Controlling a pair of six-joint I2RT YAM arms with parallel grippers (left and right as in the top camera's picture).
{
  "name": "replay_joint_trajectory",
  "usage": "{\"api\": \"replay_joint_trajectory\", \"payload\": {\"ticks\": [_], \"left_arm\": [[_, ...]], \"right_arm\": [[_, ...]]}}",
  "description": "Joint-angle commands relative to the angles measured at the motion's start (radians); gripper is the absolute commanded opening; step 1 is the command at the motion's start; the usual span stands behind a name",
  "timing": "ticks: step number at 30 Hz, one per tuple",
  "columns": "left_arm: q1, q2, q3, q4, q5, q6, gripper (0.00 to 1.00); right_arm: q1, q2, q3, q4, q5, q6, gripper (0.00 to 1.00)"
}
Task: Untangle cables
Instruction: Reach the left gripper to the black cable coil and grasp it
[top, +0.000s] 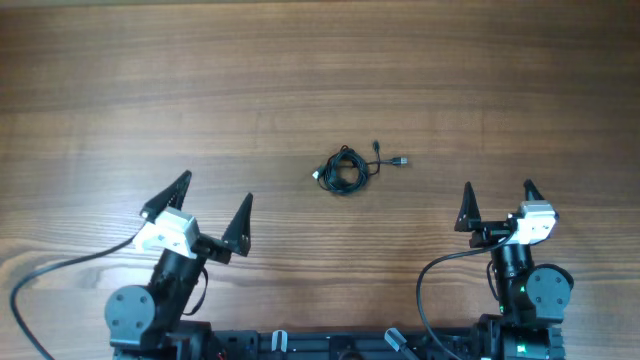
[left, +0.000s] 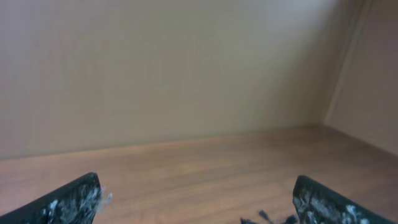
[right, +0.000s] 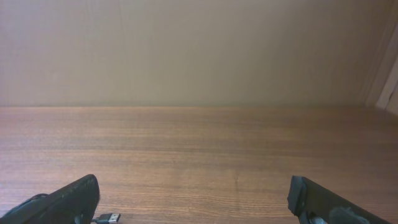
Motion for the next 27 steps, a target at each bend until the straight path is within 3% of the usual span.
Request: {"api": "replay_joint_trajectory", "payload": {"ticks": [1, 6, 10, 16, 23, 25, 27], "left_arm": [[-0.005, 0.188, 0.172, -0.069, 0.079, -0.014, 1.0], [-0.022, 0.607, 0.534, -0.343, 0.154, -0.014, 1.0], [-0.148, 0.874, 0.73, -0.469, 0.138, -0.013, 1.0], [-0.354, 1.177, 0.765, -0.394, 0.068, -0.01, 1.0], [-0.384, 1.404, 0.764, -0.395, 0.071, -0.009, 1.0], [-0.384, 1.459, 0.764, -0.364, 0.054, 0.0, 0.96], [-0.384, 1.516, 0.764, -0.332, -0.014, 0.079, 0.84]], "right_arm": [[0.004, -0.002, -0.003, 0.003, 0.011, -0.012, 1.0], [0.004, -0.002, -0.003, 0.003, 0.011, -0.011, 1.0], [0.004, -0.002, -0.003, 0.003, 0.011, -0.012, 1.0], [0.004, -0.002, -0.003, 0.003, 0.011, -0.012, 1.0], [0.004, -0.002, -0.003, 0.003, 0.011, -0.011, 1.0], [0.004, -0.002, -0.003, 0.003, 0.011, -0.011, 1.0], [0.004, -0.002, -0.003, 0.003, 0.011, -0.012, 1.0]]}}
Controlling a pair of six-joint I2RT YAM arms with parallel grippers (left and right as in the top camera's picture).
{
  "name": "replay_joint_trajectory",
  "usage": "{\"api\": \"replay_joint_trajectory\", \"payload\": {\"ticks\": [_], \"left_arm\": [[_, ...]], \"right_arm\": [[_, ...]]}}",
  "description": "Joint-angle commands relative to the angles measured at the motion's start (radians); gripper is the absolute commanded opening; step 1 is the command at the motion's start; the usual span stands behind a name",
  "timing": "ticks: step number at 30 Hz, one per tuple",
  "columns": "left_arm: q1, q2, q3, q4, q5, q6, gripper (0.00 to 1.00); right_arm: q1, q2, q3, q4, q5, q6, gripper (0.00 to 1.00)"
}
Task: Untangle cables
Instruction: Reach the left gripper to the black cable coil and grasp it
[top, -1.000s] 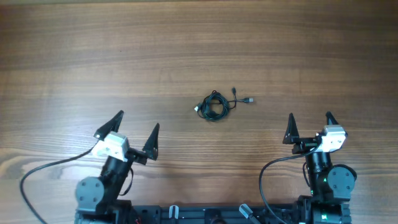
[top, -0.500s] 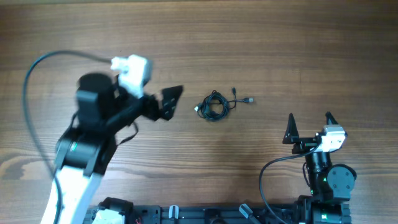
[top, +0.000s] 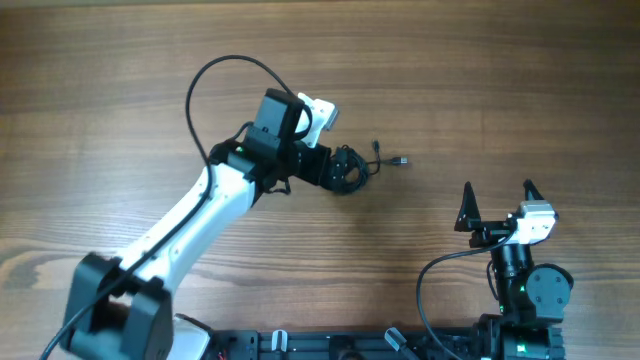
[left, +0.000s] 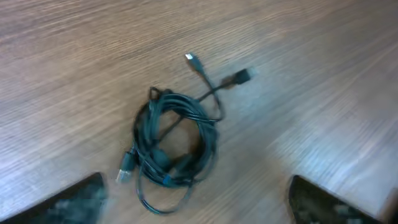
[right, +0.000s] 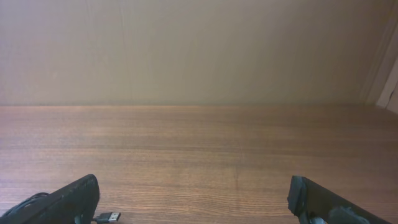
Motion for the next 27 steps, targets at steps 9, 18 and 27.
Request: {"api": "replay_joint_trajectory", "payload": {"ticks": [9, 18, 27], "left_arm": [[-0.006, 0.316, 0.014, 0.284, -0.131, 0.154, 0.49], [-0.084, 0.325, 0.014, 0.304, -0.098, 0.15, 0.42], [-0.084, 0.391, 0.014, 0.377, -0.261, 0.146, 0.15]], "right_arm": [[0.004, -0.004, -0.001, 0.002, 0.011, -0.011, 1.0], [0.004, -0.004, -0.001, 0.003, 0.011, -0.011, 0.99], [0.004, -0.004, -0.001, 0.003, 0.011, -0.011, 1.0]]}}
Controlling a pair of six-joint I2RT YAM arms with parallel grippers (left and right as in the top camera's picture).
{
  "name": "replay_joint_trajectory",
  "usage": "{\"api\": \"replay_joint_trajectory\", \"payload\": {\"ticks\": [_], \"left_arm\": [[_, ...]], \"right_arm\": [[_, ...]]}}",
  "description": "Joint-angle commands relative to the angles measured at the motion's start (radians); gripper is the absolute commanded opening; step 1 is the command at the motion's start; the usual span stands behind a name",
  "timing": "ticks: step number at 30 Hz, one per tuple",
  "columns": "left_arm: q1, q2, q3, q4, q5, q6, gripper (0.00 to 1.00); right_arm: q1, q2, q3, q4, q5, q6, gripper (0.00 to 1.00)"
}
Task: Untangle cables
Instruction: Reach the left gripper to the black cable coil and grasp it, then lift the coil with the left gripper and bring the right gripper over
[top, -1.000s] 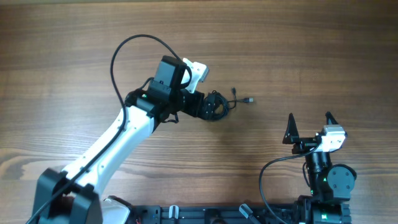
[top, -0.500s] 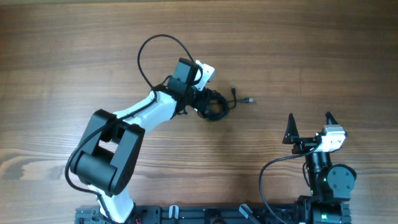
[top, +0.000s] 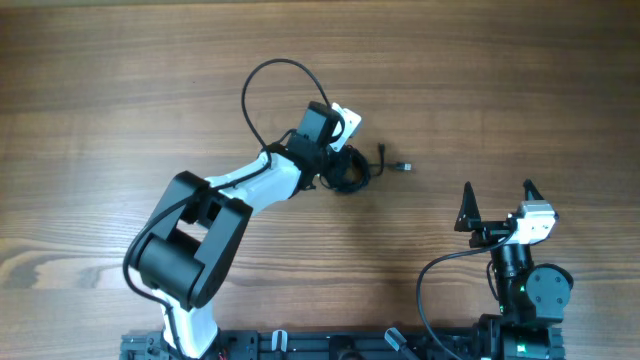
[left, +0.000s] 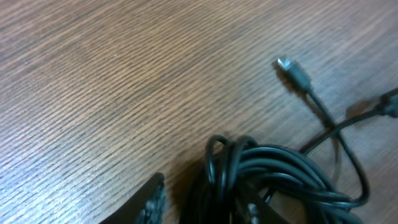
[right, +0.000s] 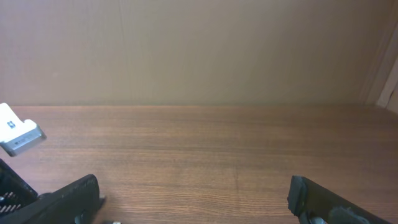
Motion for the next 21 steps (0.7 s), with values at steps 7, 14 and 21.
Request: {"api": "replay_joint_trajectory", "payload": {"ticks": [7, 14, 21], "left_arm": [[0.046, -0.114, 0.011, 0.002, -0.369, -0.133, 0.04], [0.188, -0.387, 0.011, -0.141, -0.241, -0.398, 0.04], [0.251, -0.391, 0.01, -0.207, 0.2, -0.253, 0.04]], "right_arm": [[0.004, -0.004, -0.001, 0.003, 0.011, -0.012, 1.0], [0.004, -0.004, -0.001, 0.014, -0.097, 0.085, 1.0], [0.004, 0.001, -0.001, 0.03, -0.084, 1.123, 1.0]]}}
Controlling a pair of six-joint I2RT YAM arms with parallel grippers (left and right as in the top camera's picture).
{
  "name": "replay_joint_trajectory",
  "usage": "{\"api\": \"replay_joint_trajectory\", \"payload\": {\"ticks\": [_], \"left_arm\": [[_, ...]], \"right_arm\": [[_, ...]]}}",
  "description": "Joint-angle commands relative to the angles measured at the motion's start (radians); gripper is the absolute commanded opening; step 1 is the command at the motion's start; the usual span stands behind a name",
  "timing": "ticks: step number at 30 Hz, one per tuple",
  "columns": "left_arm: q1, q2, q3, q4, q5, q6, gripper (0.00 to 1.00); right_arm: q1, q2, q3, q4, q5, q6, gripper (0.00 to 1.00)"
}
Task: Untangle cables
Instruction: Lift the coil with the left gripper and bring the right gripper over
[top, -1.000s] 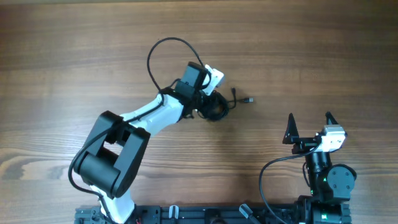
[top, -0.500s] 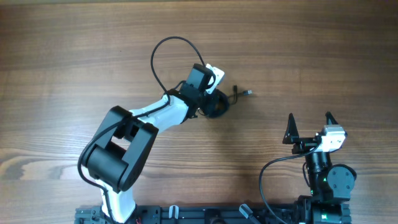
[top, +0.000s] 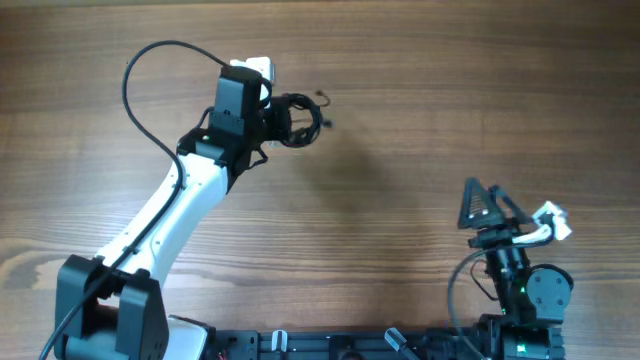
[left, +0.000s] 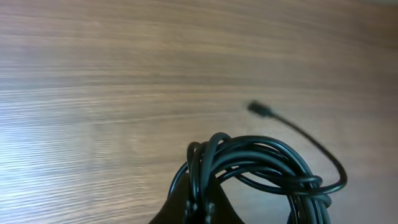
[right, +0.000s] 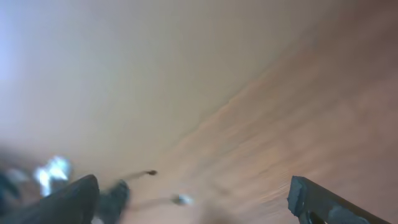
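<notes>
A tangled bundle of black cables (top: 300, 120) hangs in my left gripper (top: 272, 120), at the far left-centre of the wooden table (top: 420, 90). In the left wrist view the fingers (left: 200, 202) are shut on one side of the bundle (left: 267, 165), and a loose plug end (left: 257, 110) sticks out beyond the coil. The bundle appears lifted off the wood. My right gripper (top: 484, 202) is near the front right, tilted, with its jaws wide apart and nothing between them (right: 196, 199). The right wrist view is blurred; the bundle (right: 118, 194) shows dimly in it.
The left arm (top: 170, 220) stretches diagonally from the front left across the table, with its black lead (top: 150, 60) looping above it. The arm bases stand along the front edge (top: 330, 345). A wall rises behind the table (right: 124, 74).
My left gripper has shut on the bundle, and the bundle has gone from the table's middle to the far left-centre. The right wrist has tilted, and its view is now blurred.
Both grippers stood open near the front edge with the bundle lying at the table's middle. Then the left arm was out over the bundle, open. Then its fingers were down around the coil. Now it holds the bundle, farther back and left.
</notes>
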Motion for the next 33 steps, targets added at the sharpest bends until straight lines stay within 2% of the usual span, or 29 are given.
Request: {"api": "replay_joint_trajectory", "payload": {"ticks": [1, 2, 3, 6, 9, 11, 12, 14, 15, 16, 18, 21, 24, 26, 33], "left_arm": [[0.005, -0.01, 0.005, -0.008, 0.327, 0.154, 0.04], [0.005, -0.01, 0.005, -0.015, 0.428, 0.198, 0.04], [0.005, -0.01, 0.005, -0.021, 0.467, 0.216, 0.04], [0.005, -0.01, 0.005, -0.064, 0.473, 0.251, 0.04], [0.003, -0.01, 0.005, -0.119, 0.512, 0.268, 0.04], [0.003, -0.01, 0.005, -0.122, 0.583, 0.268, 0.04], [0.003, -0.01, 0.005, -0.113, 0.634, 0.268, 0.04], [0.003, -0.01, 0.005, -0.075, 0.713, 0.258, 0.04], [0.003, -0.01, 0.005, -0.055, 0.716, 0.241, 0.04], [0.003, -0.01, 0.005, -0.035, 0.715, 0.203, 0.04], [0.003, -0.01, 0.005, 0.014, 0.715, 0.128, 0.04], [0.003, -0.01, 0.005, 0.057, 0.688, 0.05, 0.04], [0.003, -0.01, 0.005, 0.058, 0.591, -0.039, 0.04], [0.003, -0.01, 0.005, 0.059, 0.546, -0.04, 0.04], [0.003, -0.01, 0.005, 0.058, 0.411, -0.029, 0.04]], "right_arm": [[0.003, 0.001, 0.0, 0.013, 0.031, 0.115, 1.0], [0.003, 0.003, 0.002, 0.012, 0.003, 0.047, 1.0], [0.003, 0.009, 0.008, 0.009, -0.005, 0.029, 1.0], [0.003, 0.105, 0.077, -0.009, -0.005, -0.082, 0.99], [0.003, 0.336, 0.252, -0.117, -0.032, -0.214, 0.99], [0.003, 0.547, 0.42, -0.172, -0.199, -0.326, 1.0], [0.003, 0.666, 0.499, -0.142, -0.399, -0.341, 1.0], [0.003, 0.827, 0.558, 0.013, -0.65, -0.257, 1.0], [0.003, 0.925, 0.558, 0.144, -0.727, -0.117, 0.94], [0.003, 1.004, 0.558, 0.209, -0.754, -0.005, 0.82], [0.007, 1.157, 0.558, 0.28, -0.813, 0.177, 0.83], [0.032, 1.317, 0.558, 0.417, -0.914, 0.2, 0.86], [0.066, 1.404, 0.558, 0.471, -0.921, 0.198, 0.93], [0.071, 1.414, 0.558, 0.502, -0.91, 0.198, 0.97], [0.093, 1.414, 0.558, 0.513, -0.741, 0.277, 0.97]]}}
